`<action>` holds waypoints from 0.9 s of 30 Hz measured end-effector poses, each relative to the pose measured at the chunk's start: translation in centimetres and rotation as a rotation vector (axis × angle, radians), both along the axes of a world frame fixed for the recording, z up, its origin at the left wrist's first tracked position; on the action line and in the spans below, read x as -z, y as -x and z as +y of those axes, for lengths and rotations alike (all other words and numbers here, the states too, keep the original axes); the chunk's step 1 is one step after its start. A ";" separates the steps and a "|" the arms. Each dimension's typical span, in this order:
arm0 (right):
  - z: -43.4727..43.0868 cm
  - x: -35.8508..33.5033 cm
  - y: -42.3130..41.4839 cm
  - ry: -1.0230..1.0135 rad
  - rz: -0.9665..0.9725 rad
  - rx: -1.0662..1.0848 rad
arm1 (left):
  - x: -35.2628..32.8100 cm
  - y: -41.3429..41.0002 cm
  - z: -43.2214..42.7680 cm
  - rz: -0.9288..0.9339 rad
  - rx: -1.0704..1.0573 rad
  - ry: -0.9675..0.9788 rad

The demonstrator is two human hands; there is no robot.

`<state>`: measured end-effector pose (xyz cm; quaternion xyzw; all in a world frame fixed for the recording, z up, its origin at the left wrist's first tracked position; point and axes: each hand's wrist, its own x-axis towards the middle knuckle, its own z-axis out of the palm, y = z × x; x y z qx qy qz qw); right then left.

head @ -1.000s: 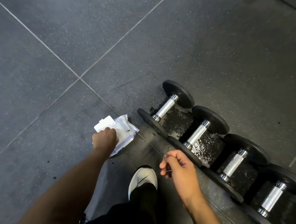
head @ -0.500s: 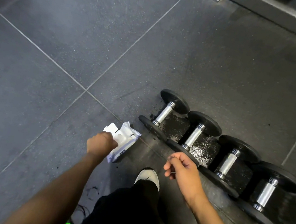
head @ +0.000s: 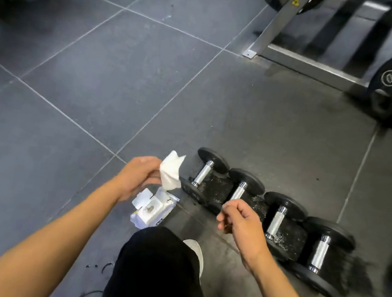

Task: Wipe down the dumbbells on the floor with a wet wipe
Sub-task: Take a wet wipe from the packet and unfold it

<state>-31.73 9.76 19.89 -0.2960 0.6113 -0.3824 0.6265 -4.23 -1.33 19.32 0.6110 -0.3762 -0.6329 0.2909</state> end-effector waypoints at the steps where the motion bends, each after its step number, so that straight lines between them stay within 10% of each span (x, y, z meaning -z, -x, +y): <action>1: 0.1 -1.2 0.4 0.028 0.000 0.002 | -2.0 1.1 0.0 0.040 0.027 0.023; 12: 2.6 -13.9 6.2 0.296 -0.049 0.094 | -16.7 15.8 5.8 0.116 0.455 0.196; 27: 9.4 -12.7 18.8 0.285 -0.044 0.245 | -12.4 29.7 12.0 0.391 0.444 0.012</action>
